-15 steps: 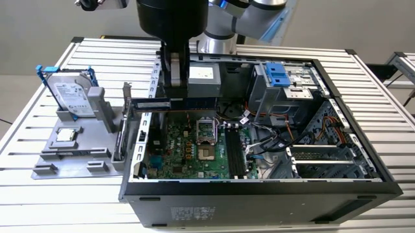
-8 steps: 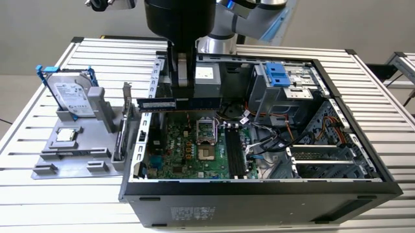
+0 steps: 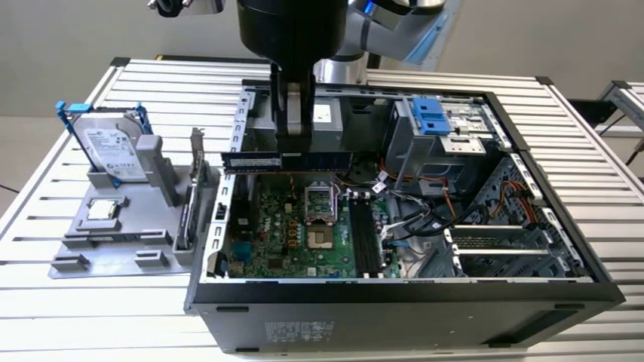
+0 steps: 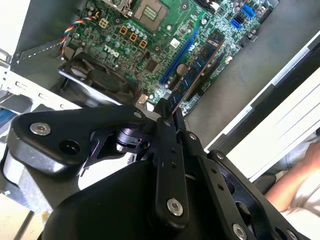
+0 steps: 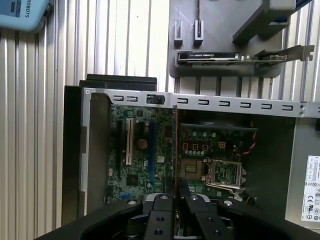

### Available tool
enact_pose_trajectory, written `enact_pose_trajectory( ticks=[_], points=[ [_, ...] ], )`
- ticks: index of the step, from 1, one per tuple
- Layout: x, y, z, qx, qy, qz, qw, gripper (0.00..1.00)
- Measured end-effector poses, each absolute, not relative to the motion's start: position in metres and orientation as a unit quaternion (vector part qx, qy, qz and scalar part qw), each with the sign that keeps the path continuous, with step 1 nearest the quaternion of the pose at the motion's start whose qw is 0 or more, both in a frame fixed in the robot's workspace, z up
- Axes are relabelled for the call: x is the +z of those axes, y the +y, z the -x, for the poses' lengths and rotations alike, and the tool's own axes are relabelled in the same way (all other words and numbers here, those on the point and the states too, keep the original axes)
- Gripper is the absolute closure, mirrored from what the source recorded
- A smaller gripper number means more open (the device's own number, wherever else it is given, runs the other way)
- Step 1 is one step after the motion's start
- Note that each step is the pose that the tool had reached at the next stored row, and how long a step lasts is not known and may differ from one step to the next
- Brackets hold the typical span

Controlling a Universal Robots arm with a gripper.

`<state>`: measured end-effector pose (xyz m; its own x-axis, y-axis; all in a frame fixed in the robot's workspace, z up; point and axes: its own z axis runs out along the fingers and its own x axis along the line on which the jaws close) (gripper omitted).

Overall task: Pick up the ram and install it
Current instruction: 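Pick up the ram and move it above insertion slot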

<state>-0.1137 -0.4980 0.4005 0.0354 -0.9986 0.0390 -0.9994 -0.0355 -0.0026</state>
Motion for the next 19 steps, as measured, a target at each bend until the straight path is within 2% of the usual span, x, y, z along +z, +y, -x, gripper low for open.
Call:
enact_pose_trajectory(
  ticks=[19],
  points=[
    [0.401,-0.498,0.095,0.015,-0.696,-0.718,0.013,1.0]
  ],
)
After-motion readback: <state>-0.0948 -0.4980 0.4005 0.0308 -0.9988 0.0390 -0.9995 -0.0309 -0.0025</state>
